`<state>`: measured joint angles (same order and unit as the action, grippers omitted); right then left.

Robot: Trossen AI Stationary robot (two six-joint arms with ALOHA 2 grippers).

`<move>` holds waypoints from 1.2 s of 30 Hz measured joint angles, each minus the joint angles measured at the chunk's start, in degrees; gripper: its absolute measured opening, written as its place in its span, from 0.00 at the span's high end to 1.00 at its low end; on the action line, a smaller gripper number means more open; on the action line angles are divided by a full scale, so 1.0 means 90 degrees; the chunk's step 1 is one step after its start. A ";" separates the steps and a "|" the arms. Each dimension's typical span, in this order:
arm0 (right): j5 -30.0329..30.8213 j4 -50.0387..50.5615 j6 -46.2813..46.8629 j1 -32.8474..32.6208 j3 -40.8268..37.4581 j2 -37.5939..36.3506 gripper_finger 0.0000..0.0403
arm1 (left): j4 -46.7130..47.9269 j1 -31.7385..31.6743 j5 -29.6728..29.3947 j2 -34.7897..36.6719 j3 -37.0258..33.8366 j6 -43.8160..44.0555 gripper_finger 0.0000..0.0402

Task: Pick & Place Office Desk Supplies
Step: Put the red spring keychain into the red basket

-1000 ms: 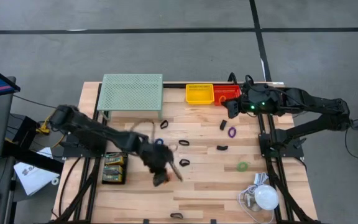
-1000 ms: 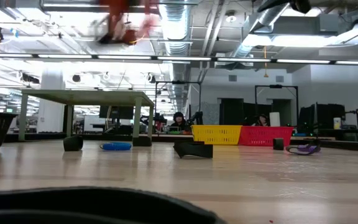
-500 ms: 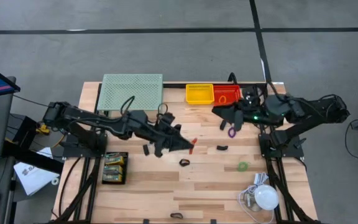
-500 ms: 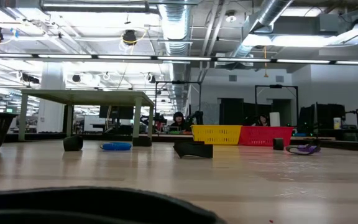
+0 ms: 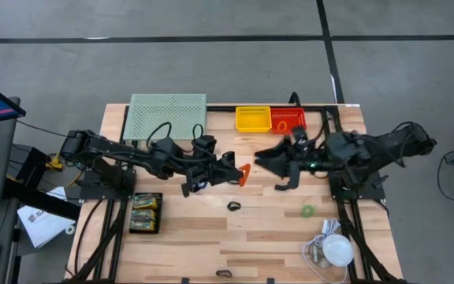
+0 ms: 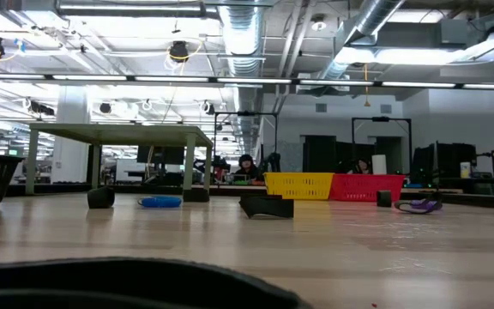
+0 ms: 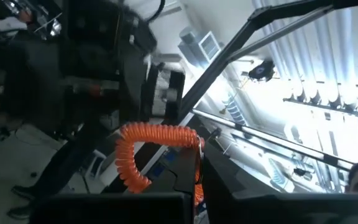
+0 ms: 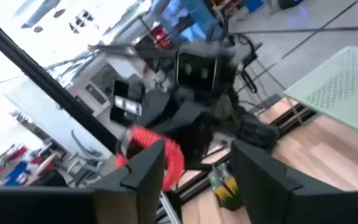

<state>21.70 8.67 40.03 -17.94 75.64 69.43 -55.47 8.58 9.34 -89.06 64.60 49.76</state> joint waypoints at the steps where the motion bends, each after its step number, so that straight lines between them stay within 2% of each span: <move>1: -0.0123 -0.0091 0.0002 0.0048 -0.0001 0.0097 0.53 | -0.0021 0.0000 -0.0004 0.0002 0.0002 0.0000 0.99; 8: -0.0960 -0.0759 0.0055 0.0342 -0.0001 0.0526 0.43 | -0.0043 0.0037 -0.0001 0.0005 0.0002 0.0002 0.99; 14: -0.1562 -0.1071 0.0056 0.0403 -0.0001 0.0530 0.45 | -0.0039 0.0046 0.0001 0.0010 0.0007 0.0002 0.99; 20: -0.2036 -0.1669 0.0053 0.0102 0.0004 0.0473 0.45 | -0.0130 0.0032 -0.0059 0.0007 0.0007 -0.0006 0.99; 36: -0.1927 -0.1603 0.0055 -0.0035 0.0004 0.0535 0.46 | -0.0184 0.0012 -0.0065 0.0007 0.0007 0.0002 0.99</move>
<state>4.36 -5.76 40.53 -18.26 75.68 74.24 -57.12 8.69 8.75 -88.99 64.66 49.78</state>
